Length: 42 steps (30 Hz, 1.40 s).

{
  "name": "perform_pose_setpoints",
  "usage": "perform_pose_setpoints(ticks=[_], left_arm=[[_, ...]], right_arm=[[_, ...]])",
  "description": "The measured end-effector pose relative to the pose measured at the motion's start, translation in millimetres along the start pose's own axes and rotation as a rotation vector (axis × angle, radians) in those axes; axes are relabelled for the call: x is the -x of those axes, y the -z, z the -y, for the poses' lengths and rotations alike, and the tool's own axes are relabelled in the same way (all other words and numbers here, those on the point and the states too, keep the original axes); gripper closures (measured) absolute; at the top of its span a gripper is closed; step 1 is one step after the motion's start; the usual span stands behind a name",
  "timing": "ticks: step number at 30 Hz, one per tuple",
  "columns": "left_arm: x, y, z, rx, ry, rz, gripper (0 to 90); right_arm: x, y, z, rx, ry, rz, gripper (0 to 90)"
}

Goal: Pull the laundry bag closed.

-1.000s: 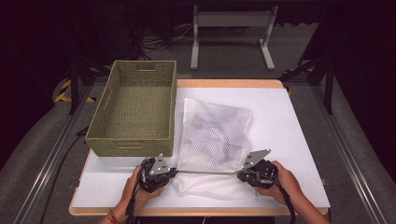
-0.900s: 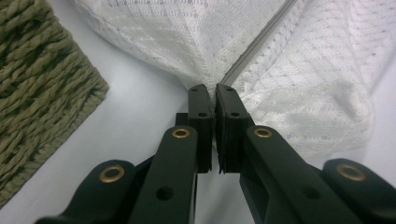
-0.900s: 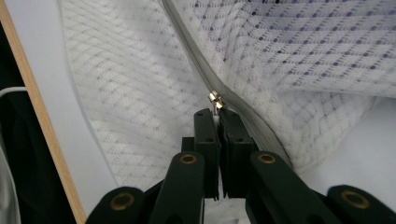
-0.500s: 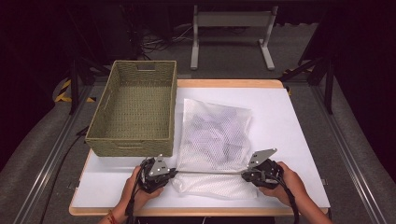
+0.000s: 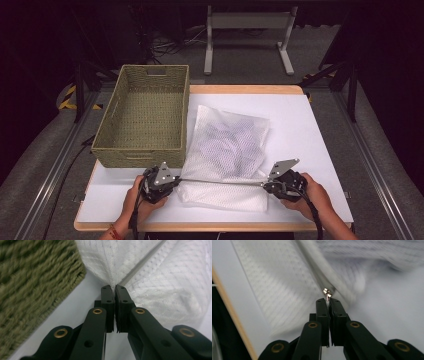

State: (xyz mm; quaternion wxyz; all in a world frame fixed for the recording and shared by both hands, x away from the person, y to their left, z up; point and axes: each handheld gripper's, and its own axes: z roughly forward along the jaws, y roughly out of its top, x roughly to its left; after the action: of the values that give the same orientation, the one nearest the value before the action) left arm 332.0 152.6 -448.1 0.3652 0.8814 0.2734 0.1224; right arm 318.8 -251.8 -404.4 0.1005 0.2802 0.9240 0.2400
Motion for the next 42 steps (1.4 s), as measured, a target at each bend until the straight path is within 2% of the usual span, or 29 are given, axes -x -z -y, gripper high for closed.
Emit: perform_pose_setpoints(ticks=[1,2,3,4,5,7,9,11,12,14,19,25,29,33,37,39,42], left_arm=[[0.0,0.0,0.0,0.0,0.0,0.0,86.3],[1.0,0.5,0.9,0.0,-0.024,0.013,86.3],[8.5,-1.2,-1.7,-0.031,-0.065,-0.014,86.2],[12.4,-2.5,-2.9,-0.042,-0.088,-0.028,86.2],[12.4,-2.5,-2.9,-0.042,-0.088,-0.028,86.3],[7.9,0.6,-1.0,-0.031,-0.062,-0.002,86.2],[8.3,1.3,0.5,-0.036,-0.063,-0.011,86.2],[8.1,1.4,1.0,-0.034,-0.065,-0.01,86.1],[7.7,1.1,1.9,-0.026,-0.064,-0.005,85.9],[5.2,1.2,4.7,-0.001,-0.046,0.021,85.5],[7.6,2.1,5.8,0.005,-0.061,0.023,84.8],[10.0,1.0,6.5,0.012,-0.055,0.025,84.5],[12.6,1.5,6.9,0.016,-0.056,0.02,80.7],[12.9,3.1,7.8,0.027,-0.058,0.034,78.3],[14.2,4.0,7.5,0.032,-0.063,0.035,74.9],[14.6,5.1,7.1,0.033,-0.07,0.034,71.1],[14.5,7.1,7.4,0.043,-0.066,0.038,65.2]], right_arm=[[0.0,0.0,0.0,0.0,0.0,0.0,87.2],[4.1,1.1,4.2,0.024,-0.026,-0.047,87.2],[5.6,0.9,7.4,0.025,-0.029,-0.05,87.1],[2.0,-0.4,9.4,0.002,-0.019,-0.036,87.1],[2.0,-0.4,9.4,0.002,-0.019,-0.036,87.1],[4.0,-1.1,10.7,0.0,-0.029,-0.039,87.1],[3.9,-2.4,10.9,0.007,-0.028,-0.05,87.1],[2.9,-3.2,10.6,0.004,-0.021,-0.044,87.1],[1.0,-4.3,10.5,0.004,-0.008,-0.025,87.0],[2.0,-3.2,11.6,0.022,-0.008,-0.021,87.0],[3.7,-2.7,16.0,0.045,-0.005,-0.023,86.9],[3.3,-1.9,19.4,0.057,-0.008,-0.024,86.8],[5.2,-1.4,22.8,0.076,-0.01,-0.02,86.6],[4.0,0.4,24.5,0.093,-0.002,-0.015,86.4],[4.3,2.6,27.0,0.112,-0.005,-0.006,83.1],[3.0,4.6,27.8,0.134,-0.002,-0.003,76.8],[1.2,7.2,27.8,0.139,0.009,-0.001,76.1]])
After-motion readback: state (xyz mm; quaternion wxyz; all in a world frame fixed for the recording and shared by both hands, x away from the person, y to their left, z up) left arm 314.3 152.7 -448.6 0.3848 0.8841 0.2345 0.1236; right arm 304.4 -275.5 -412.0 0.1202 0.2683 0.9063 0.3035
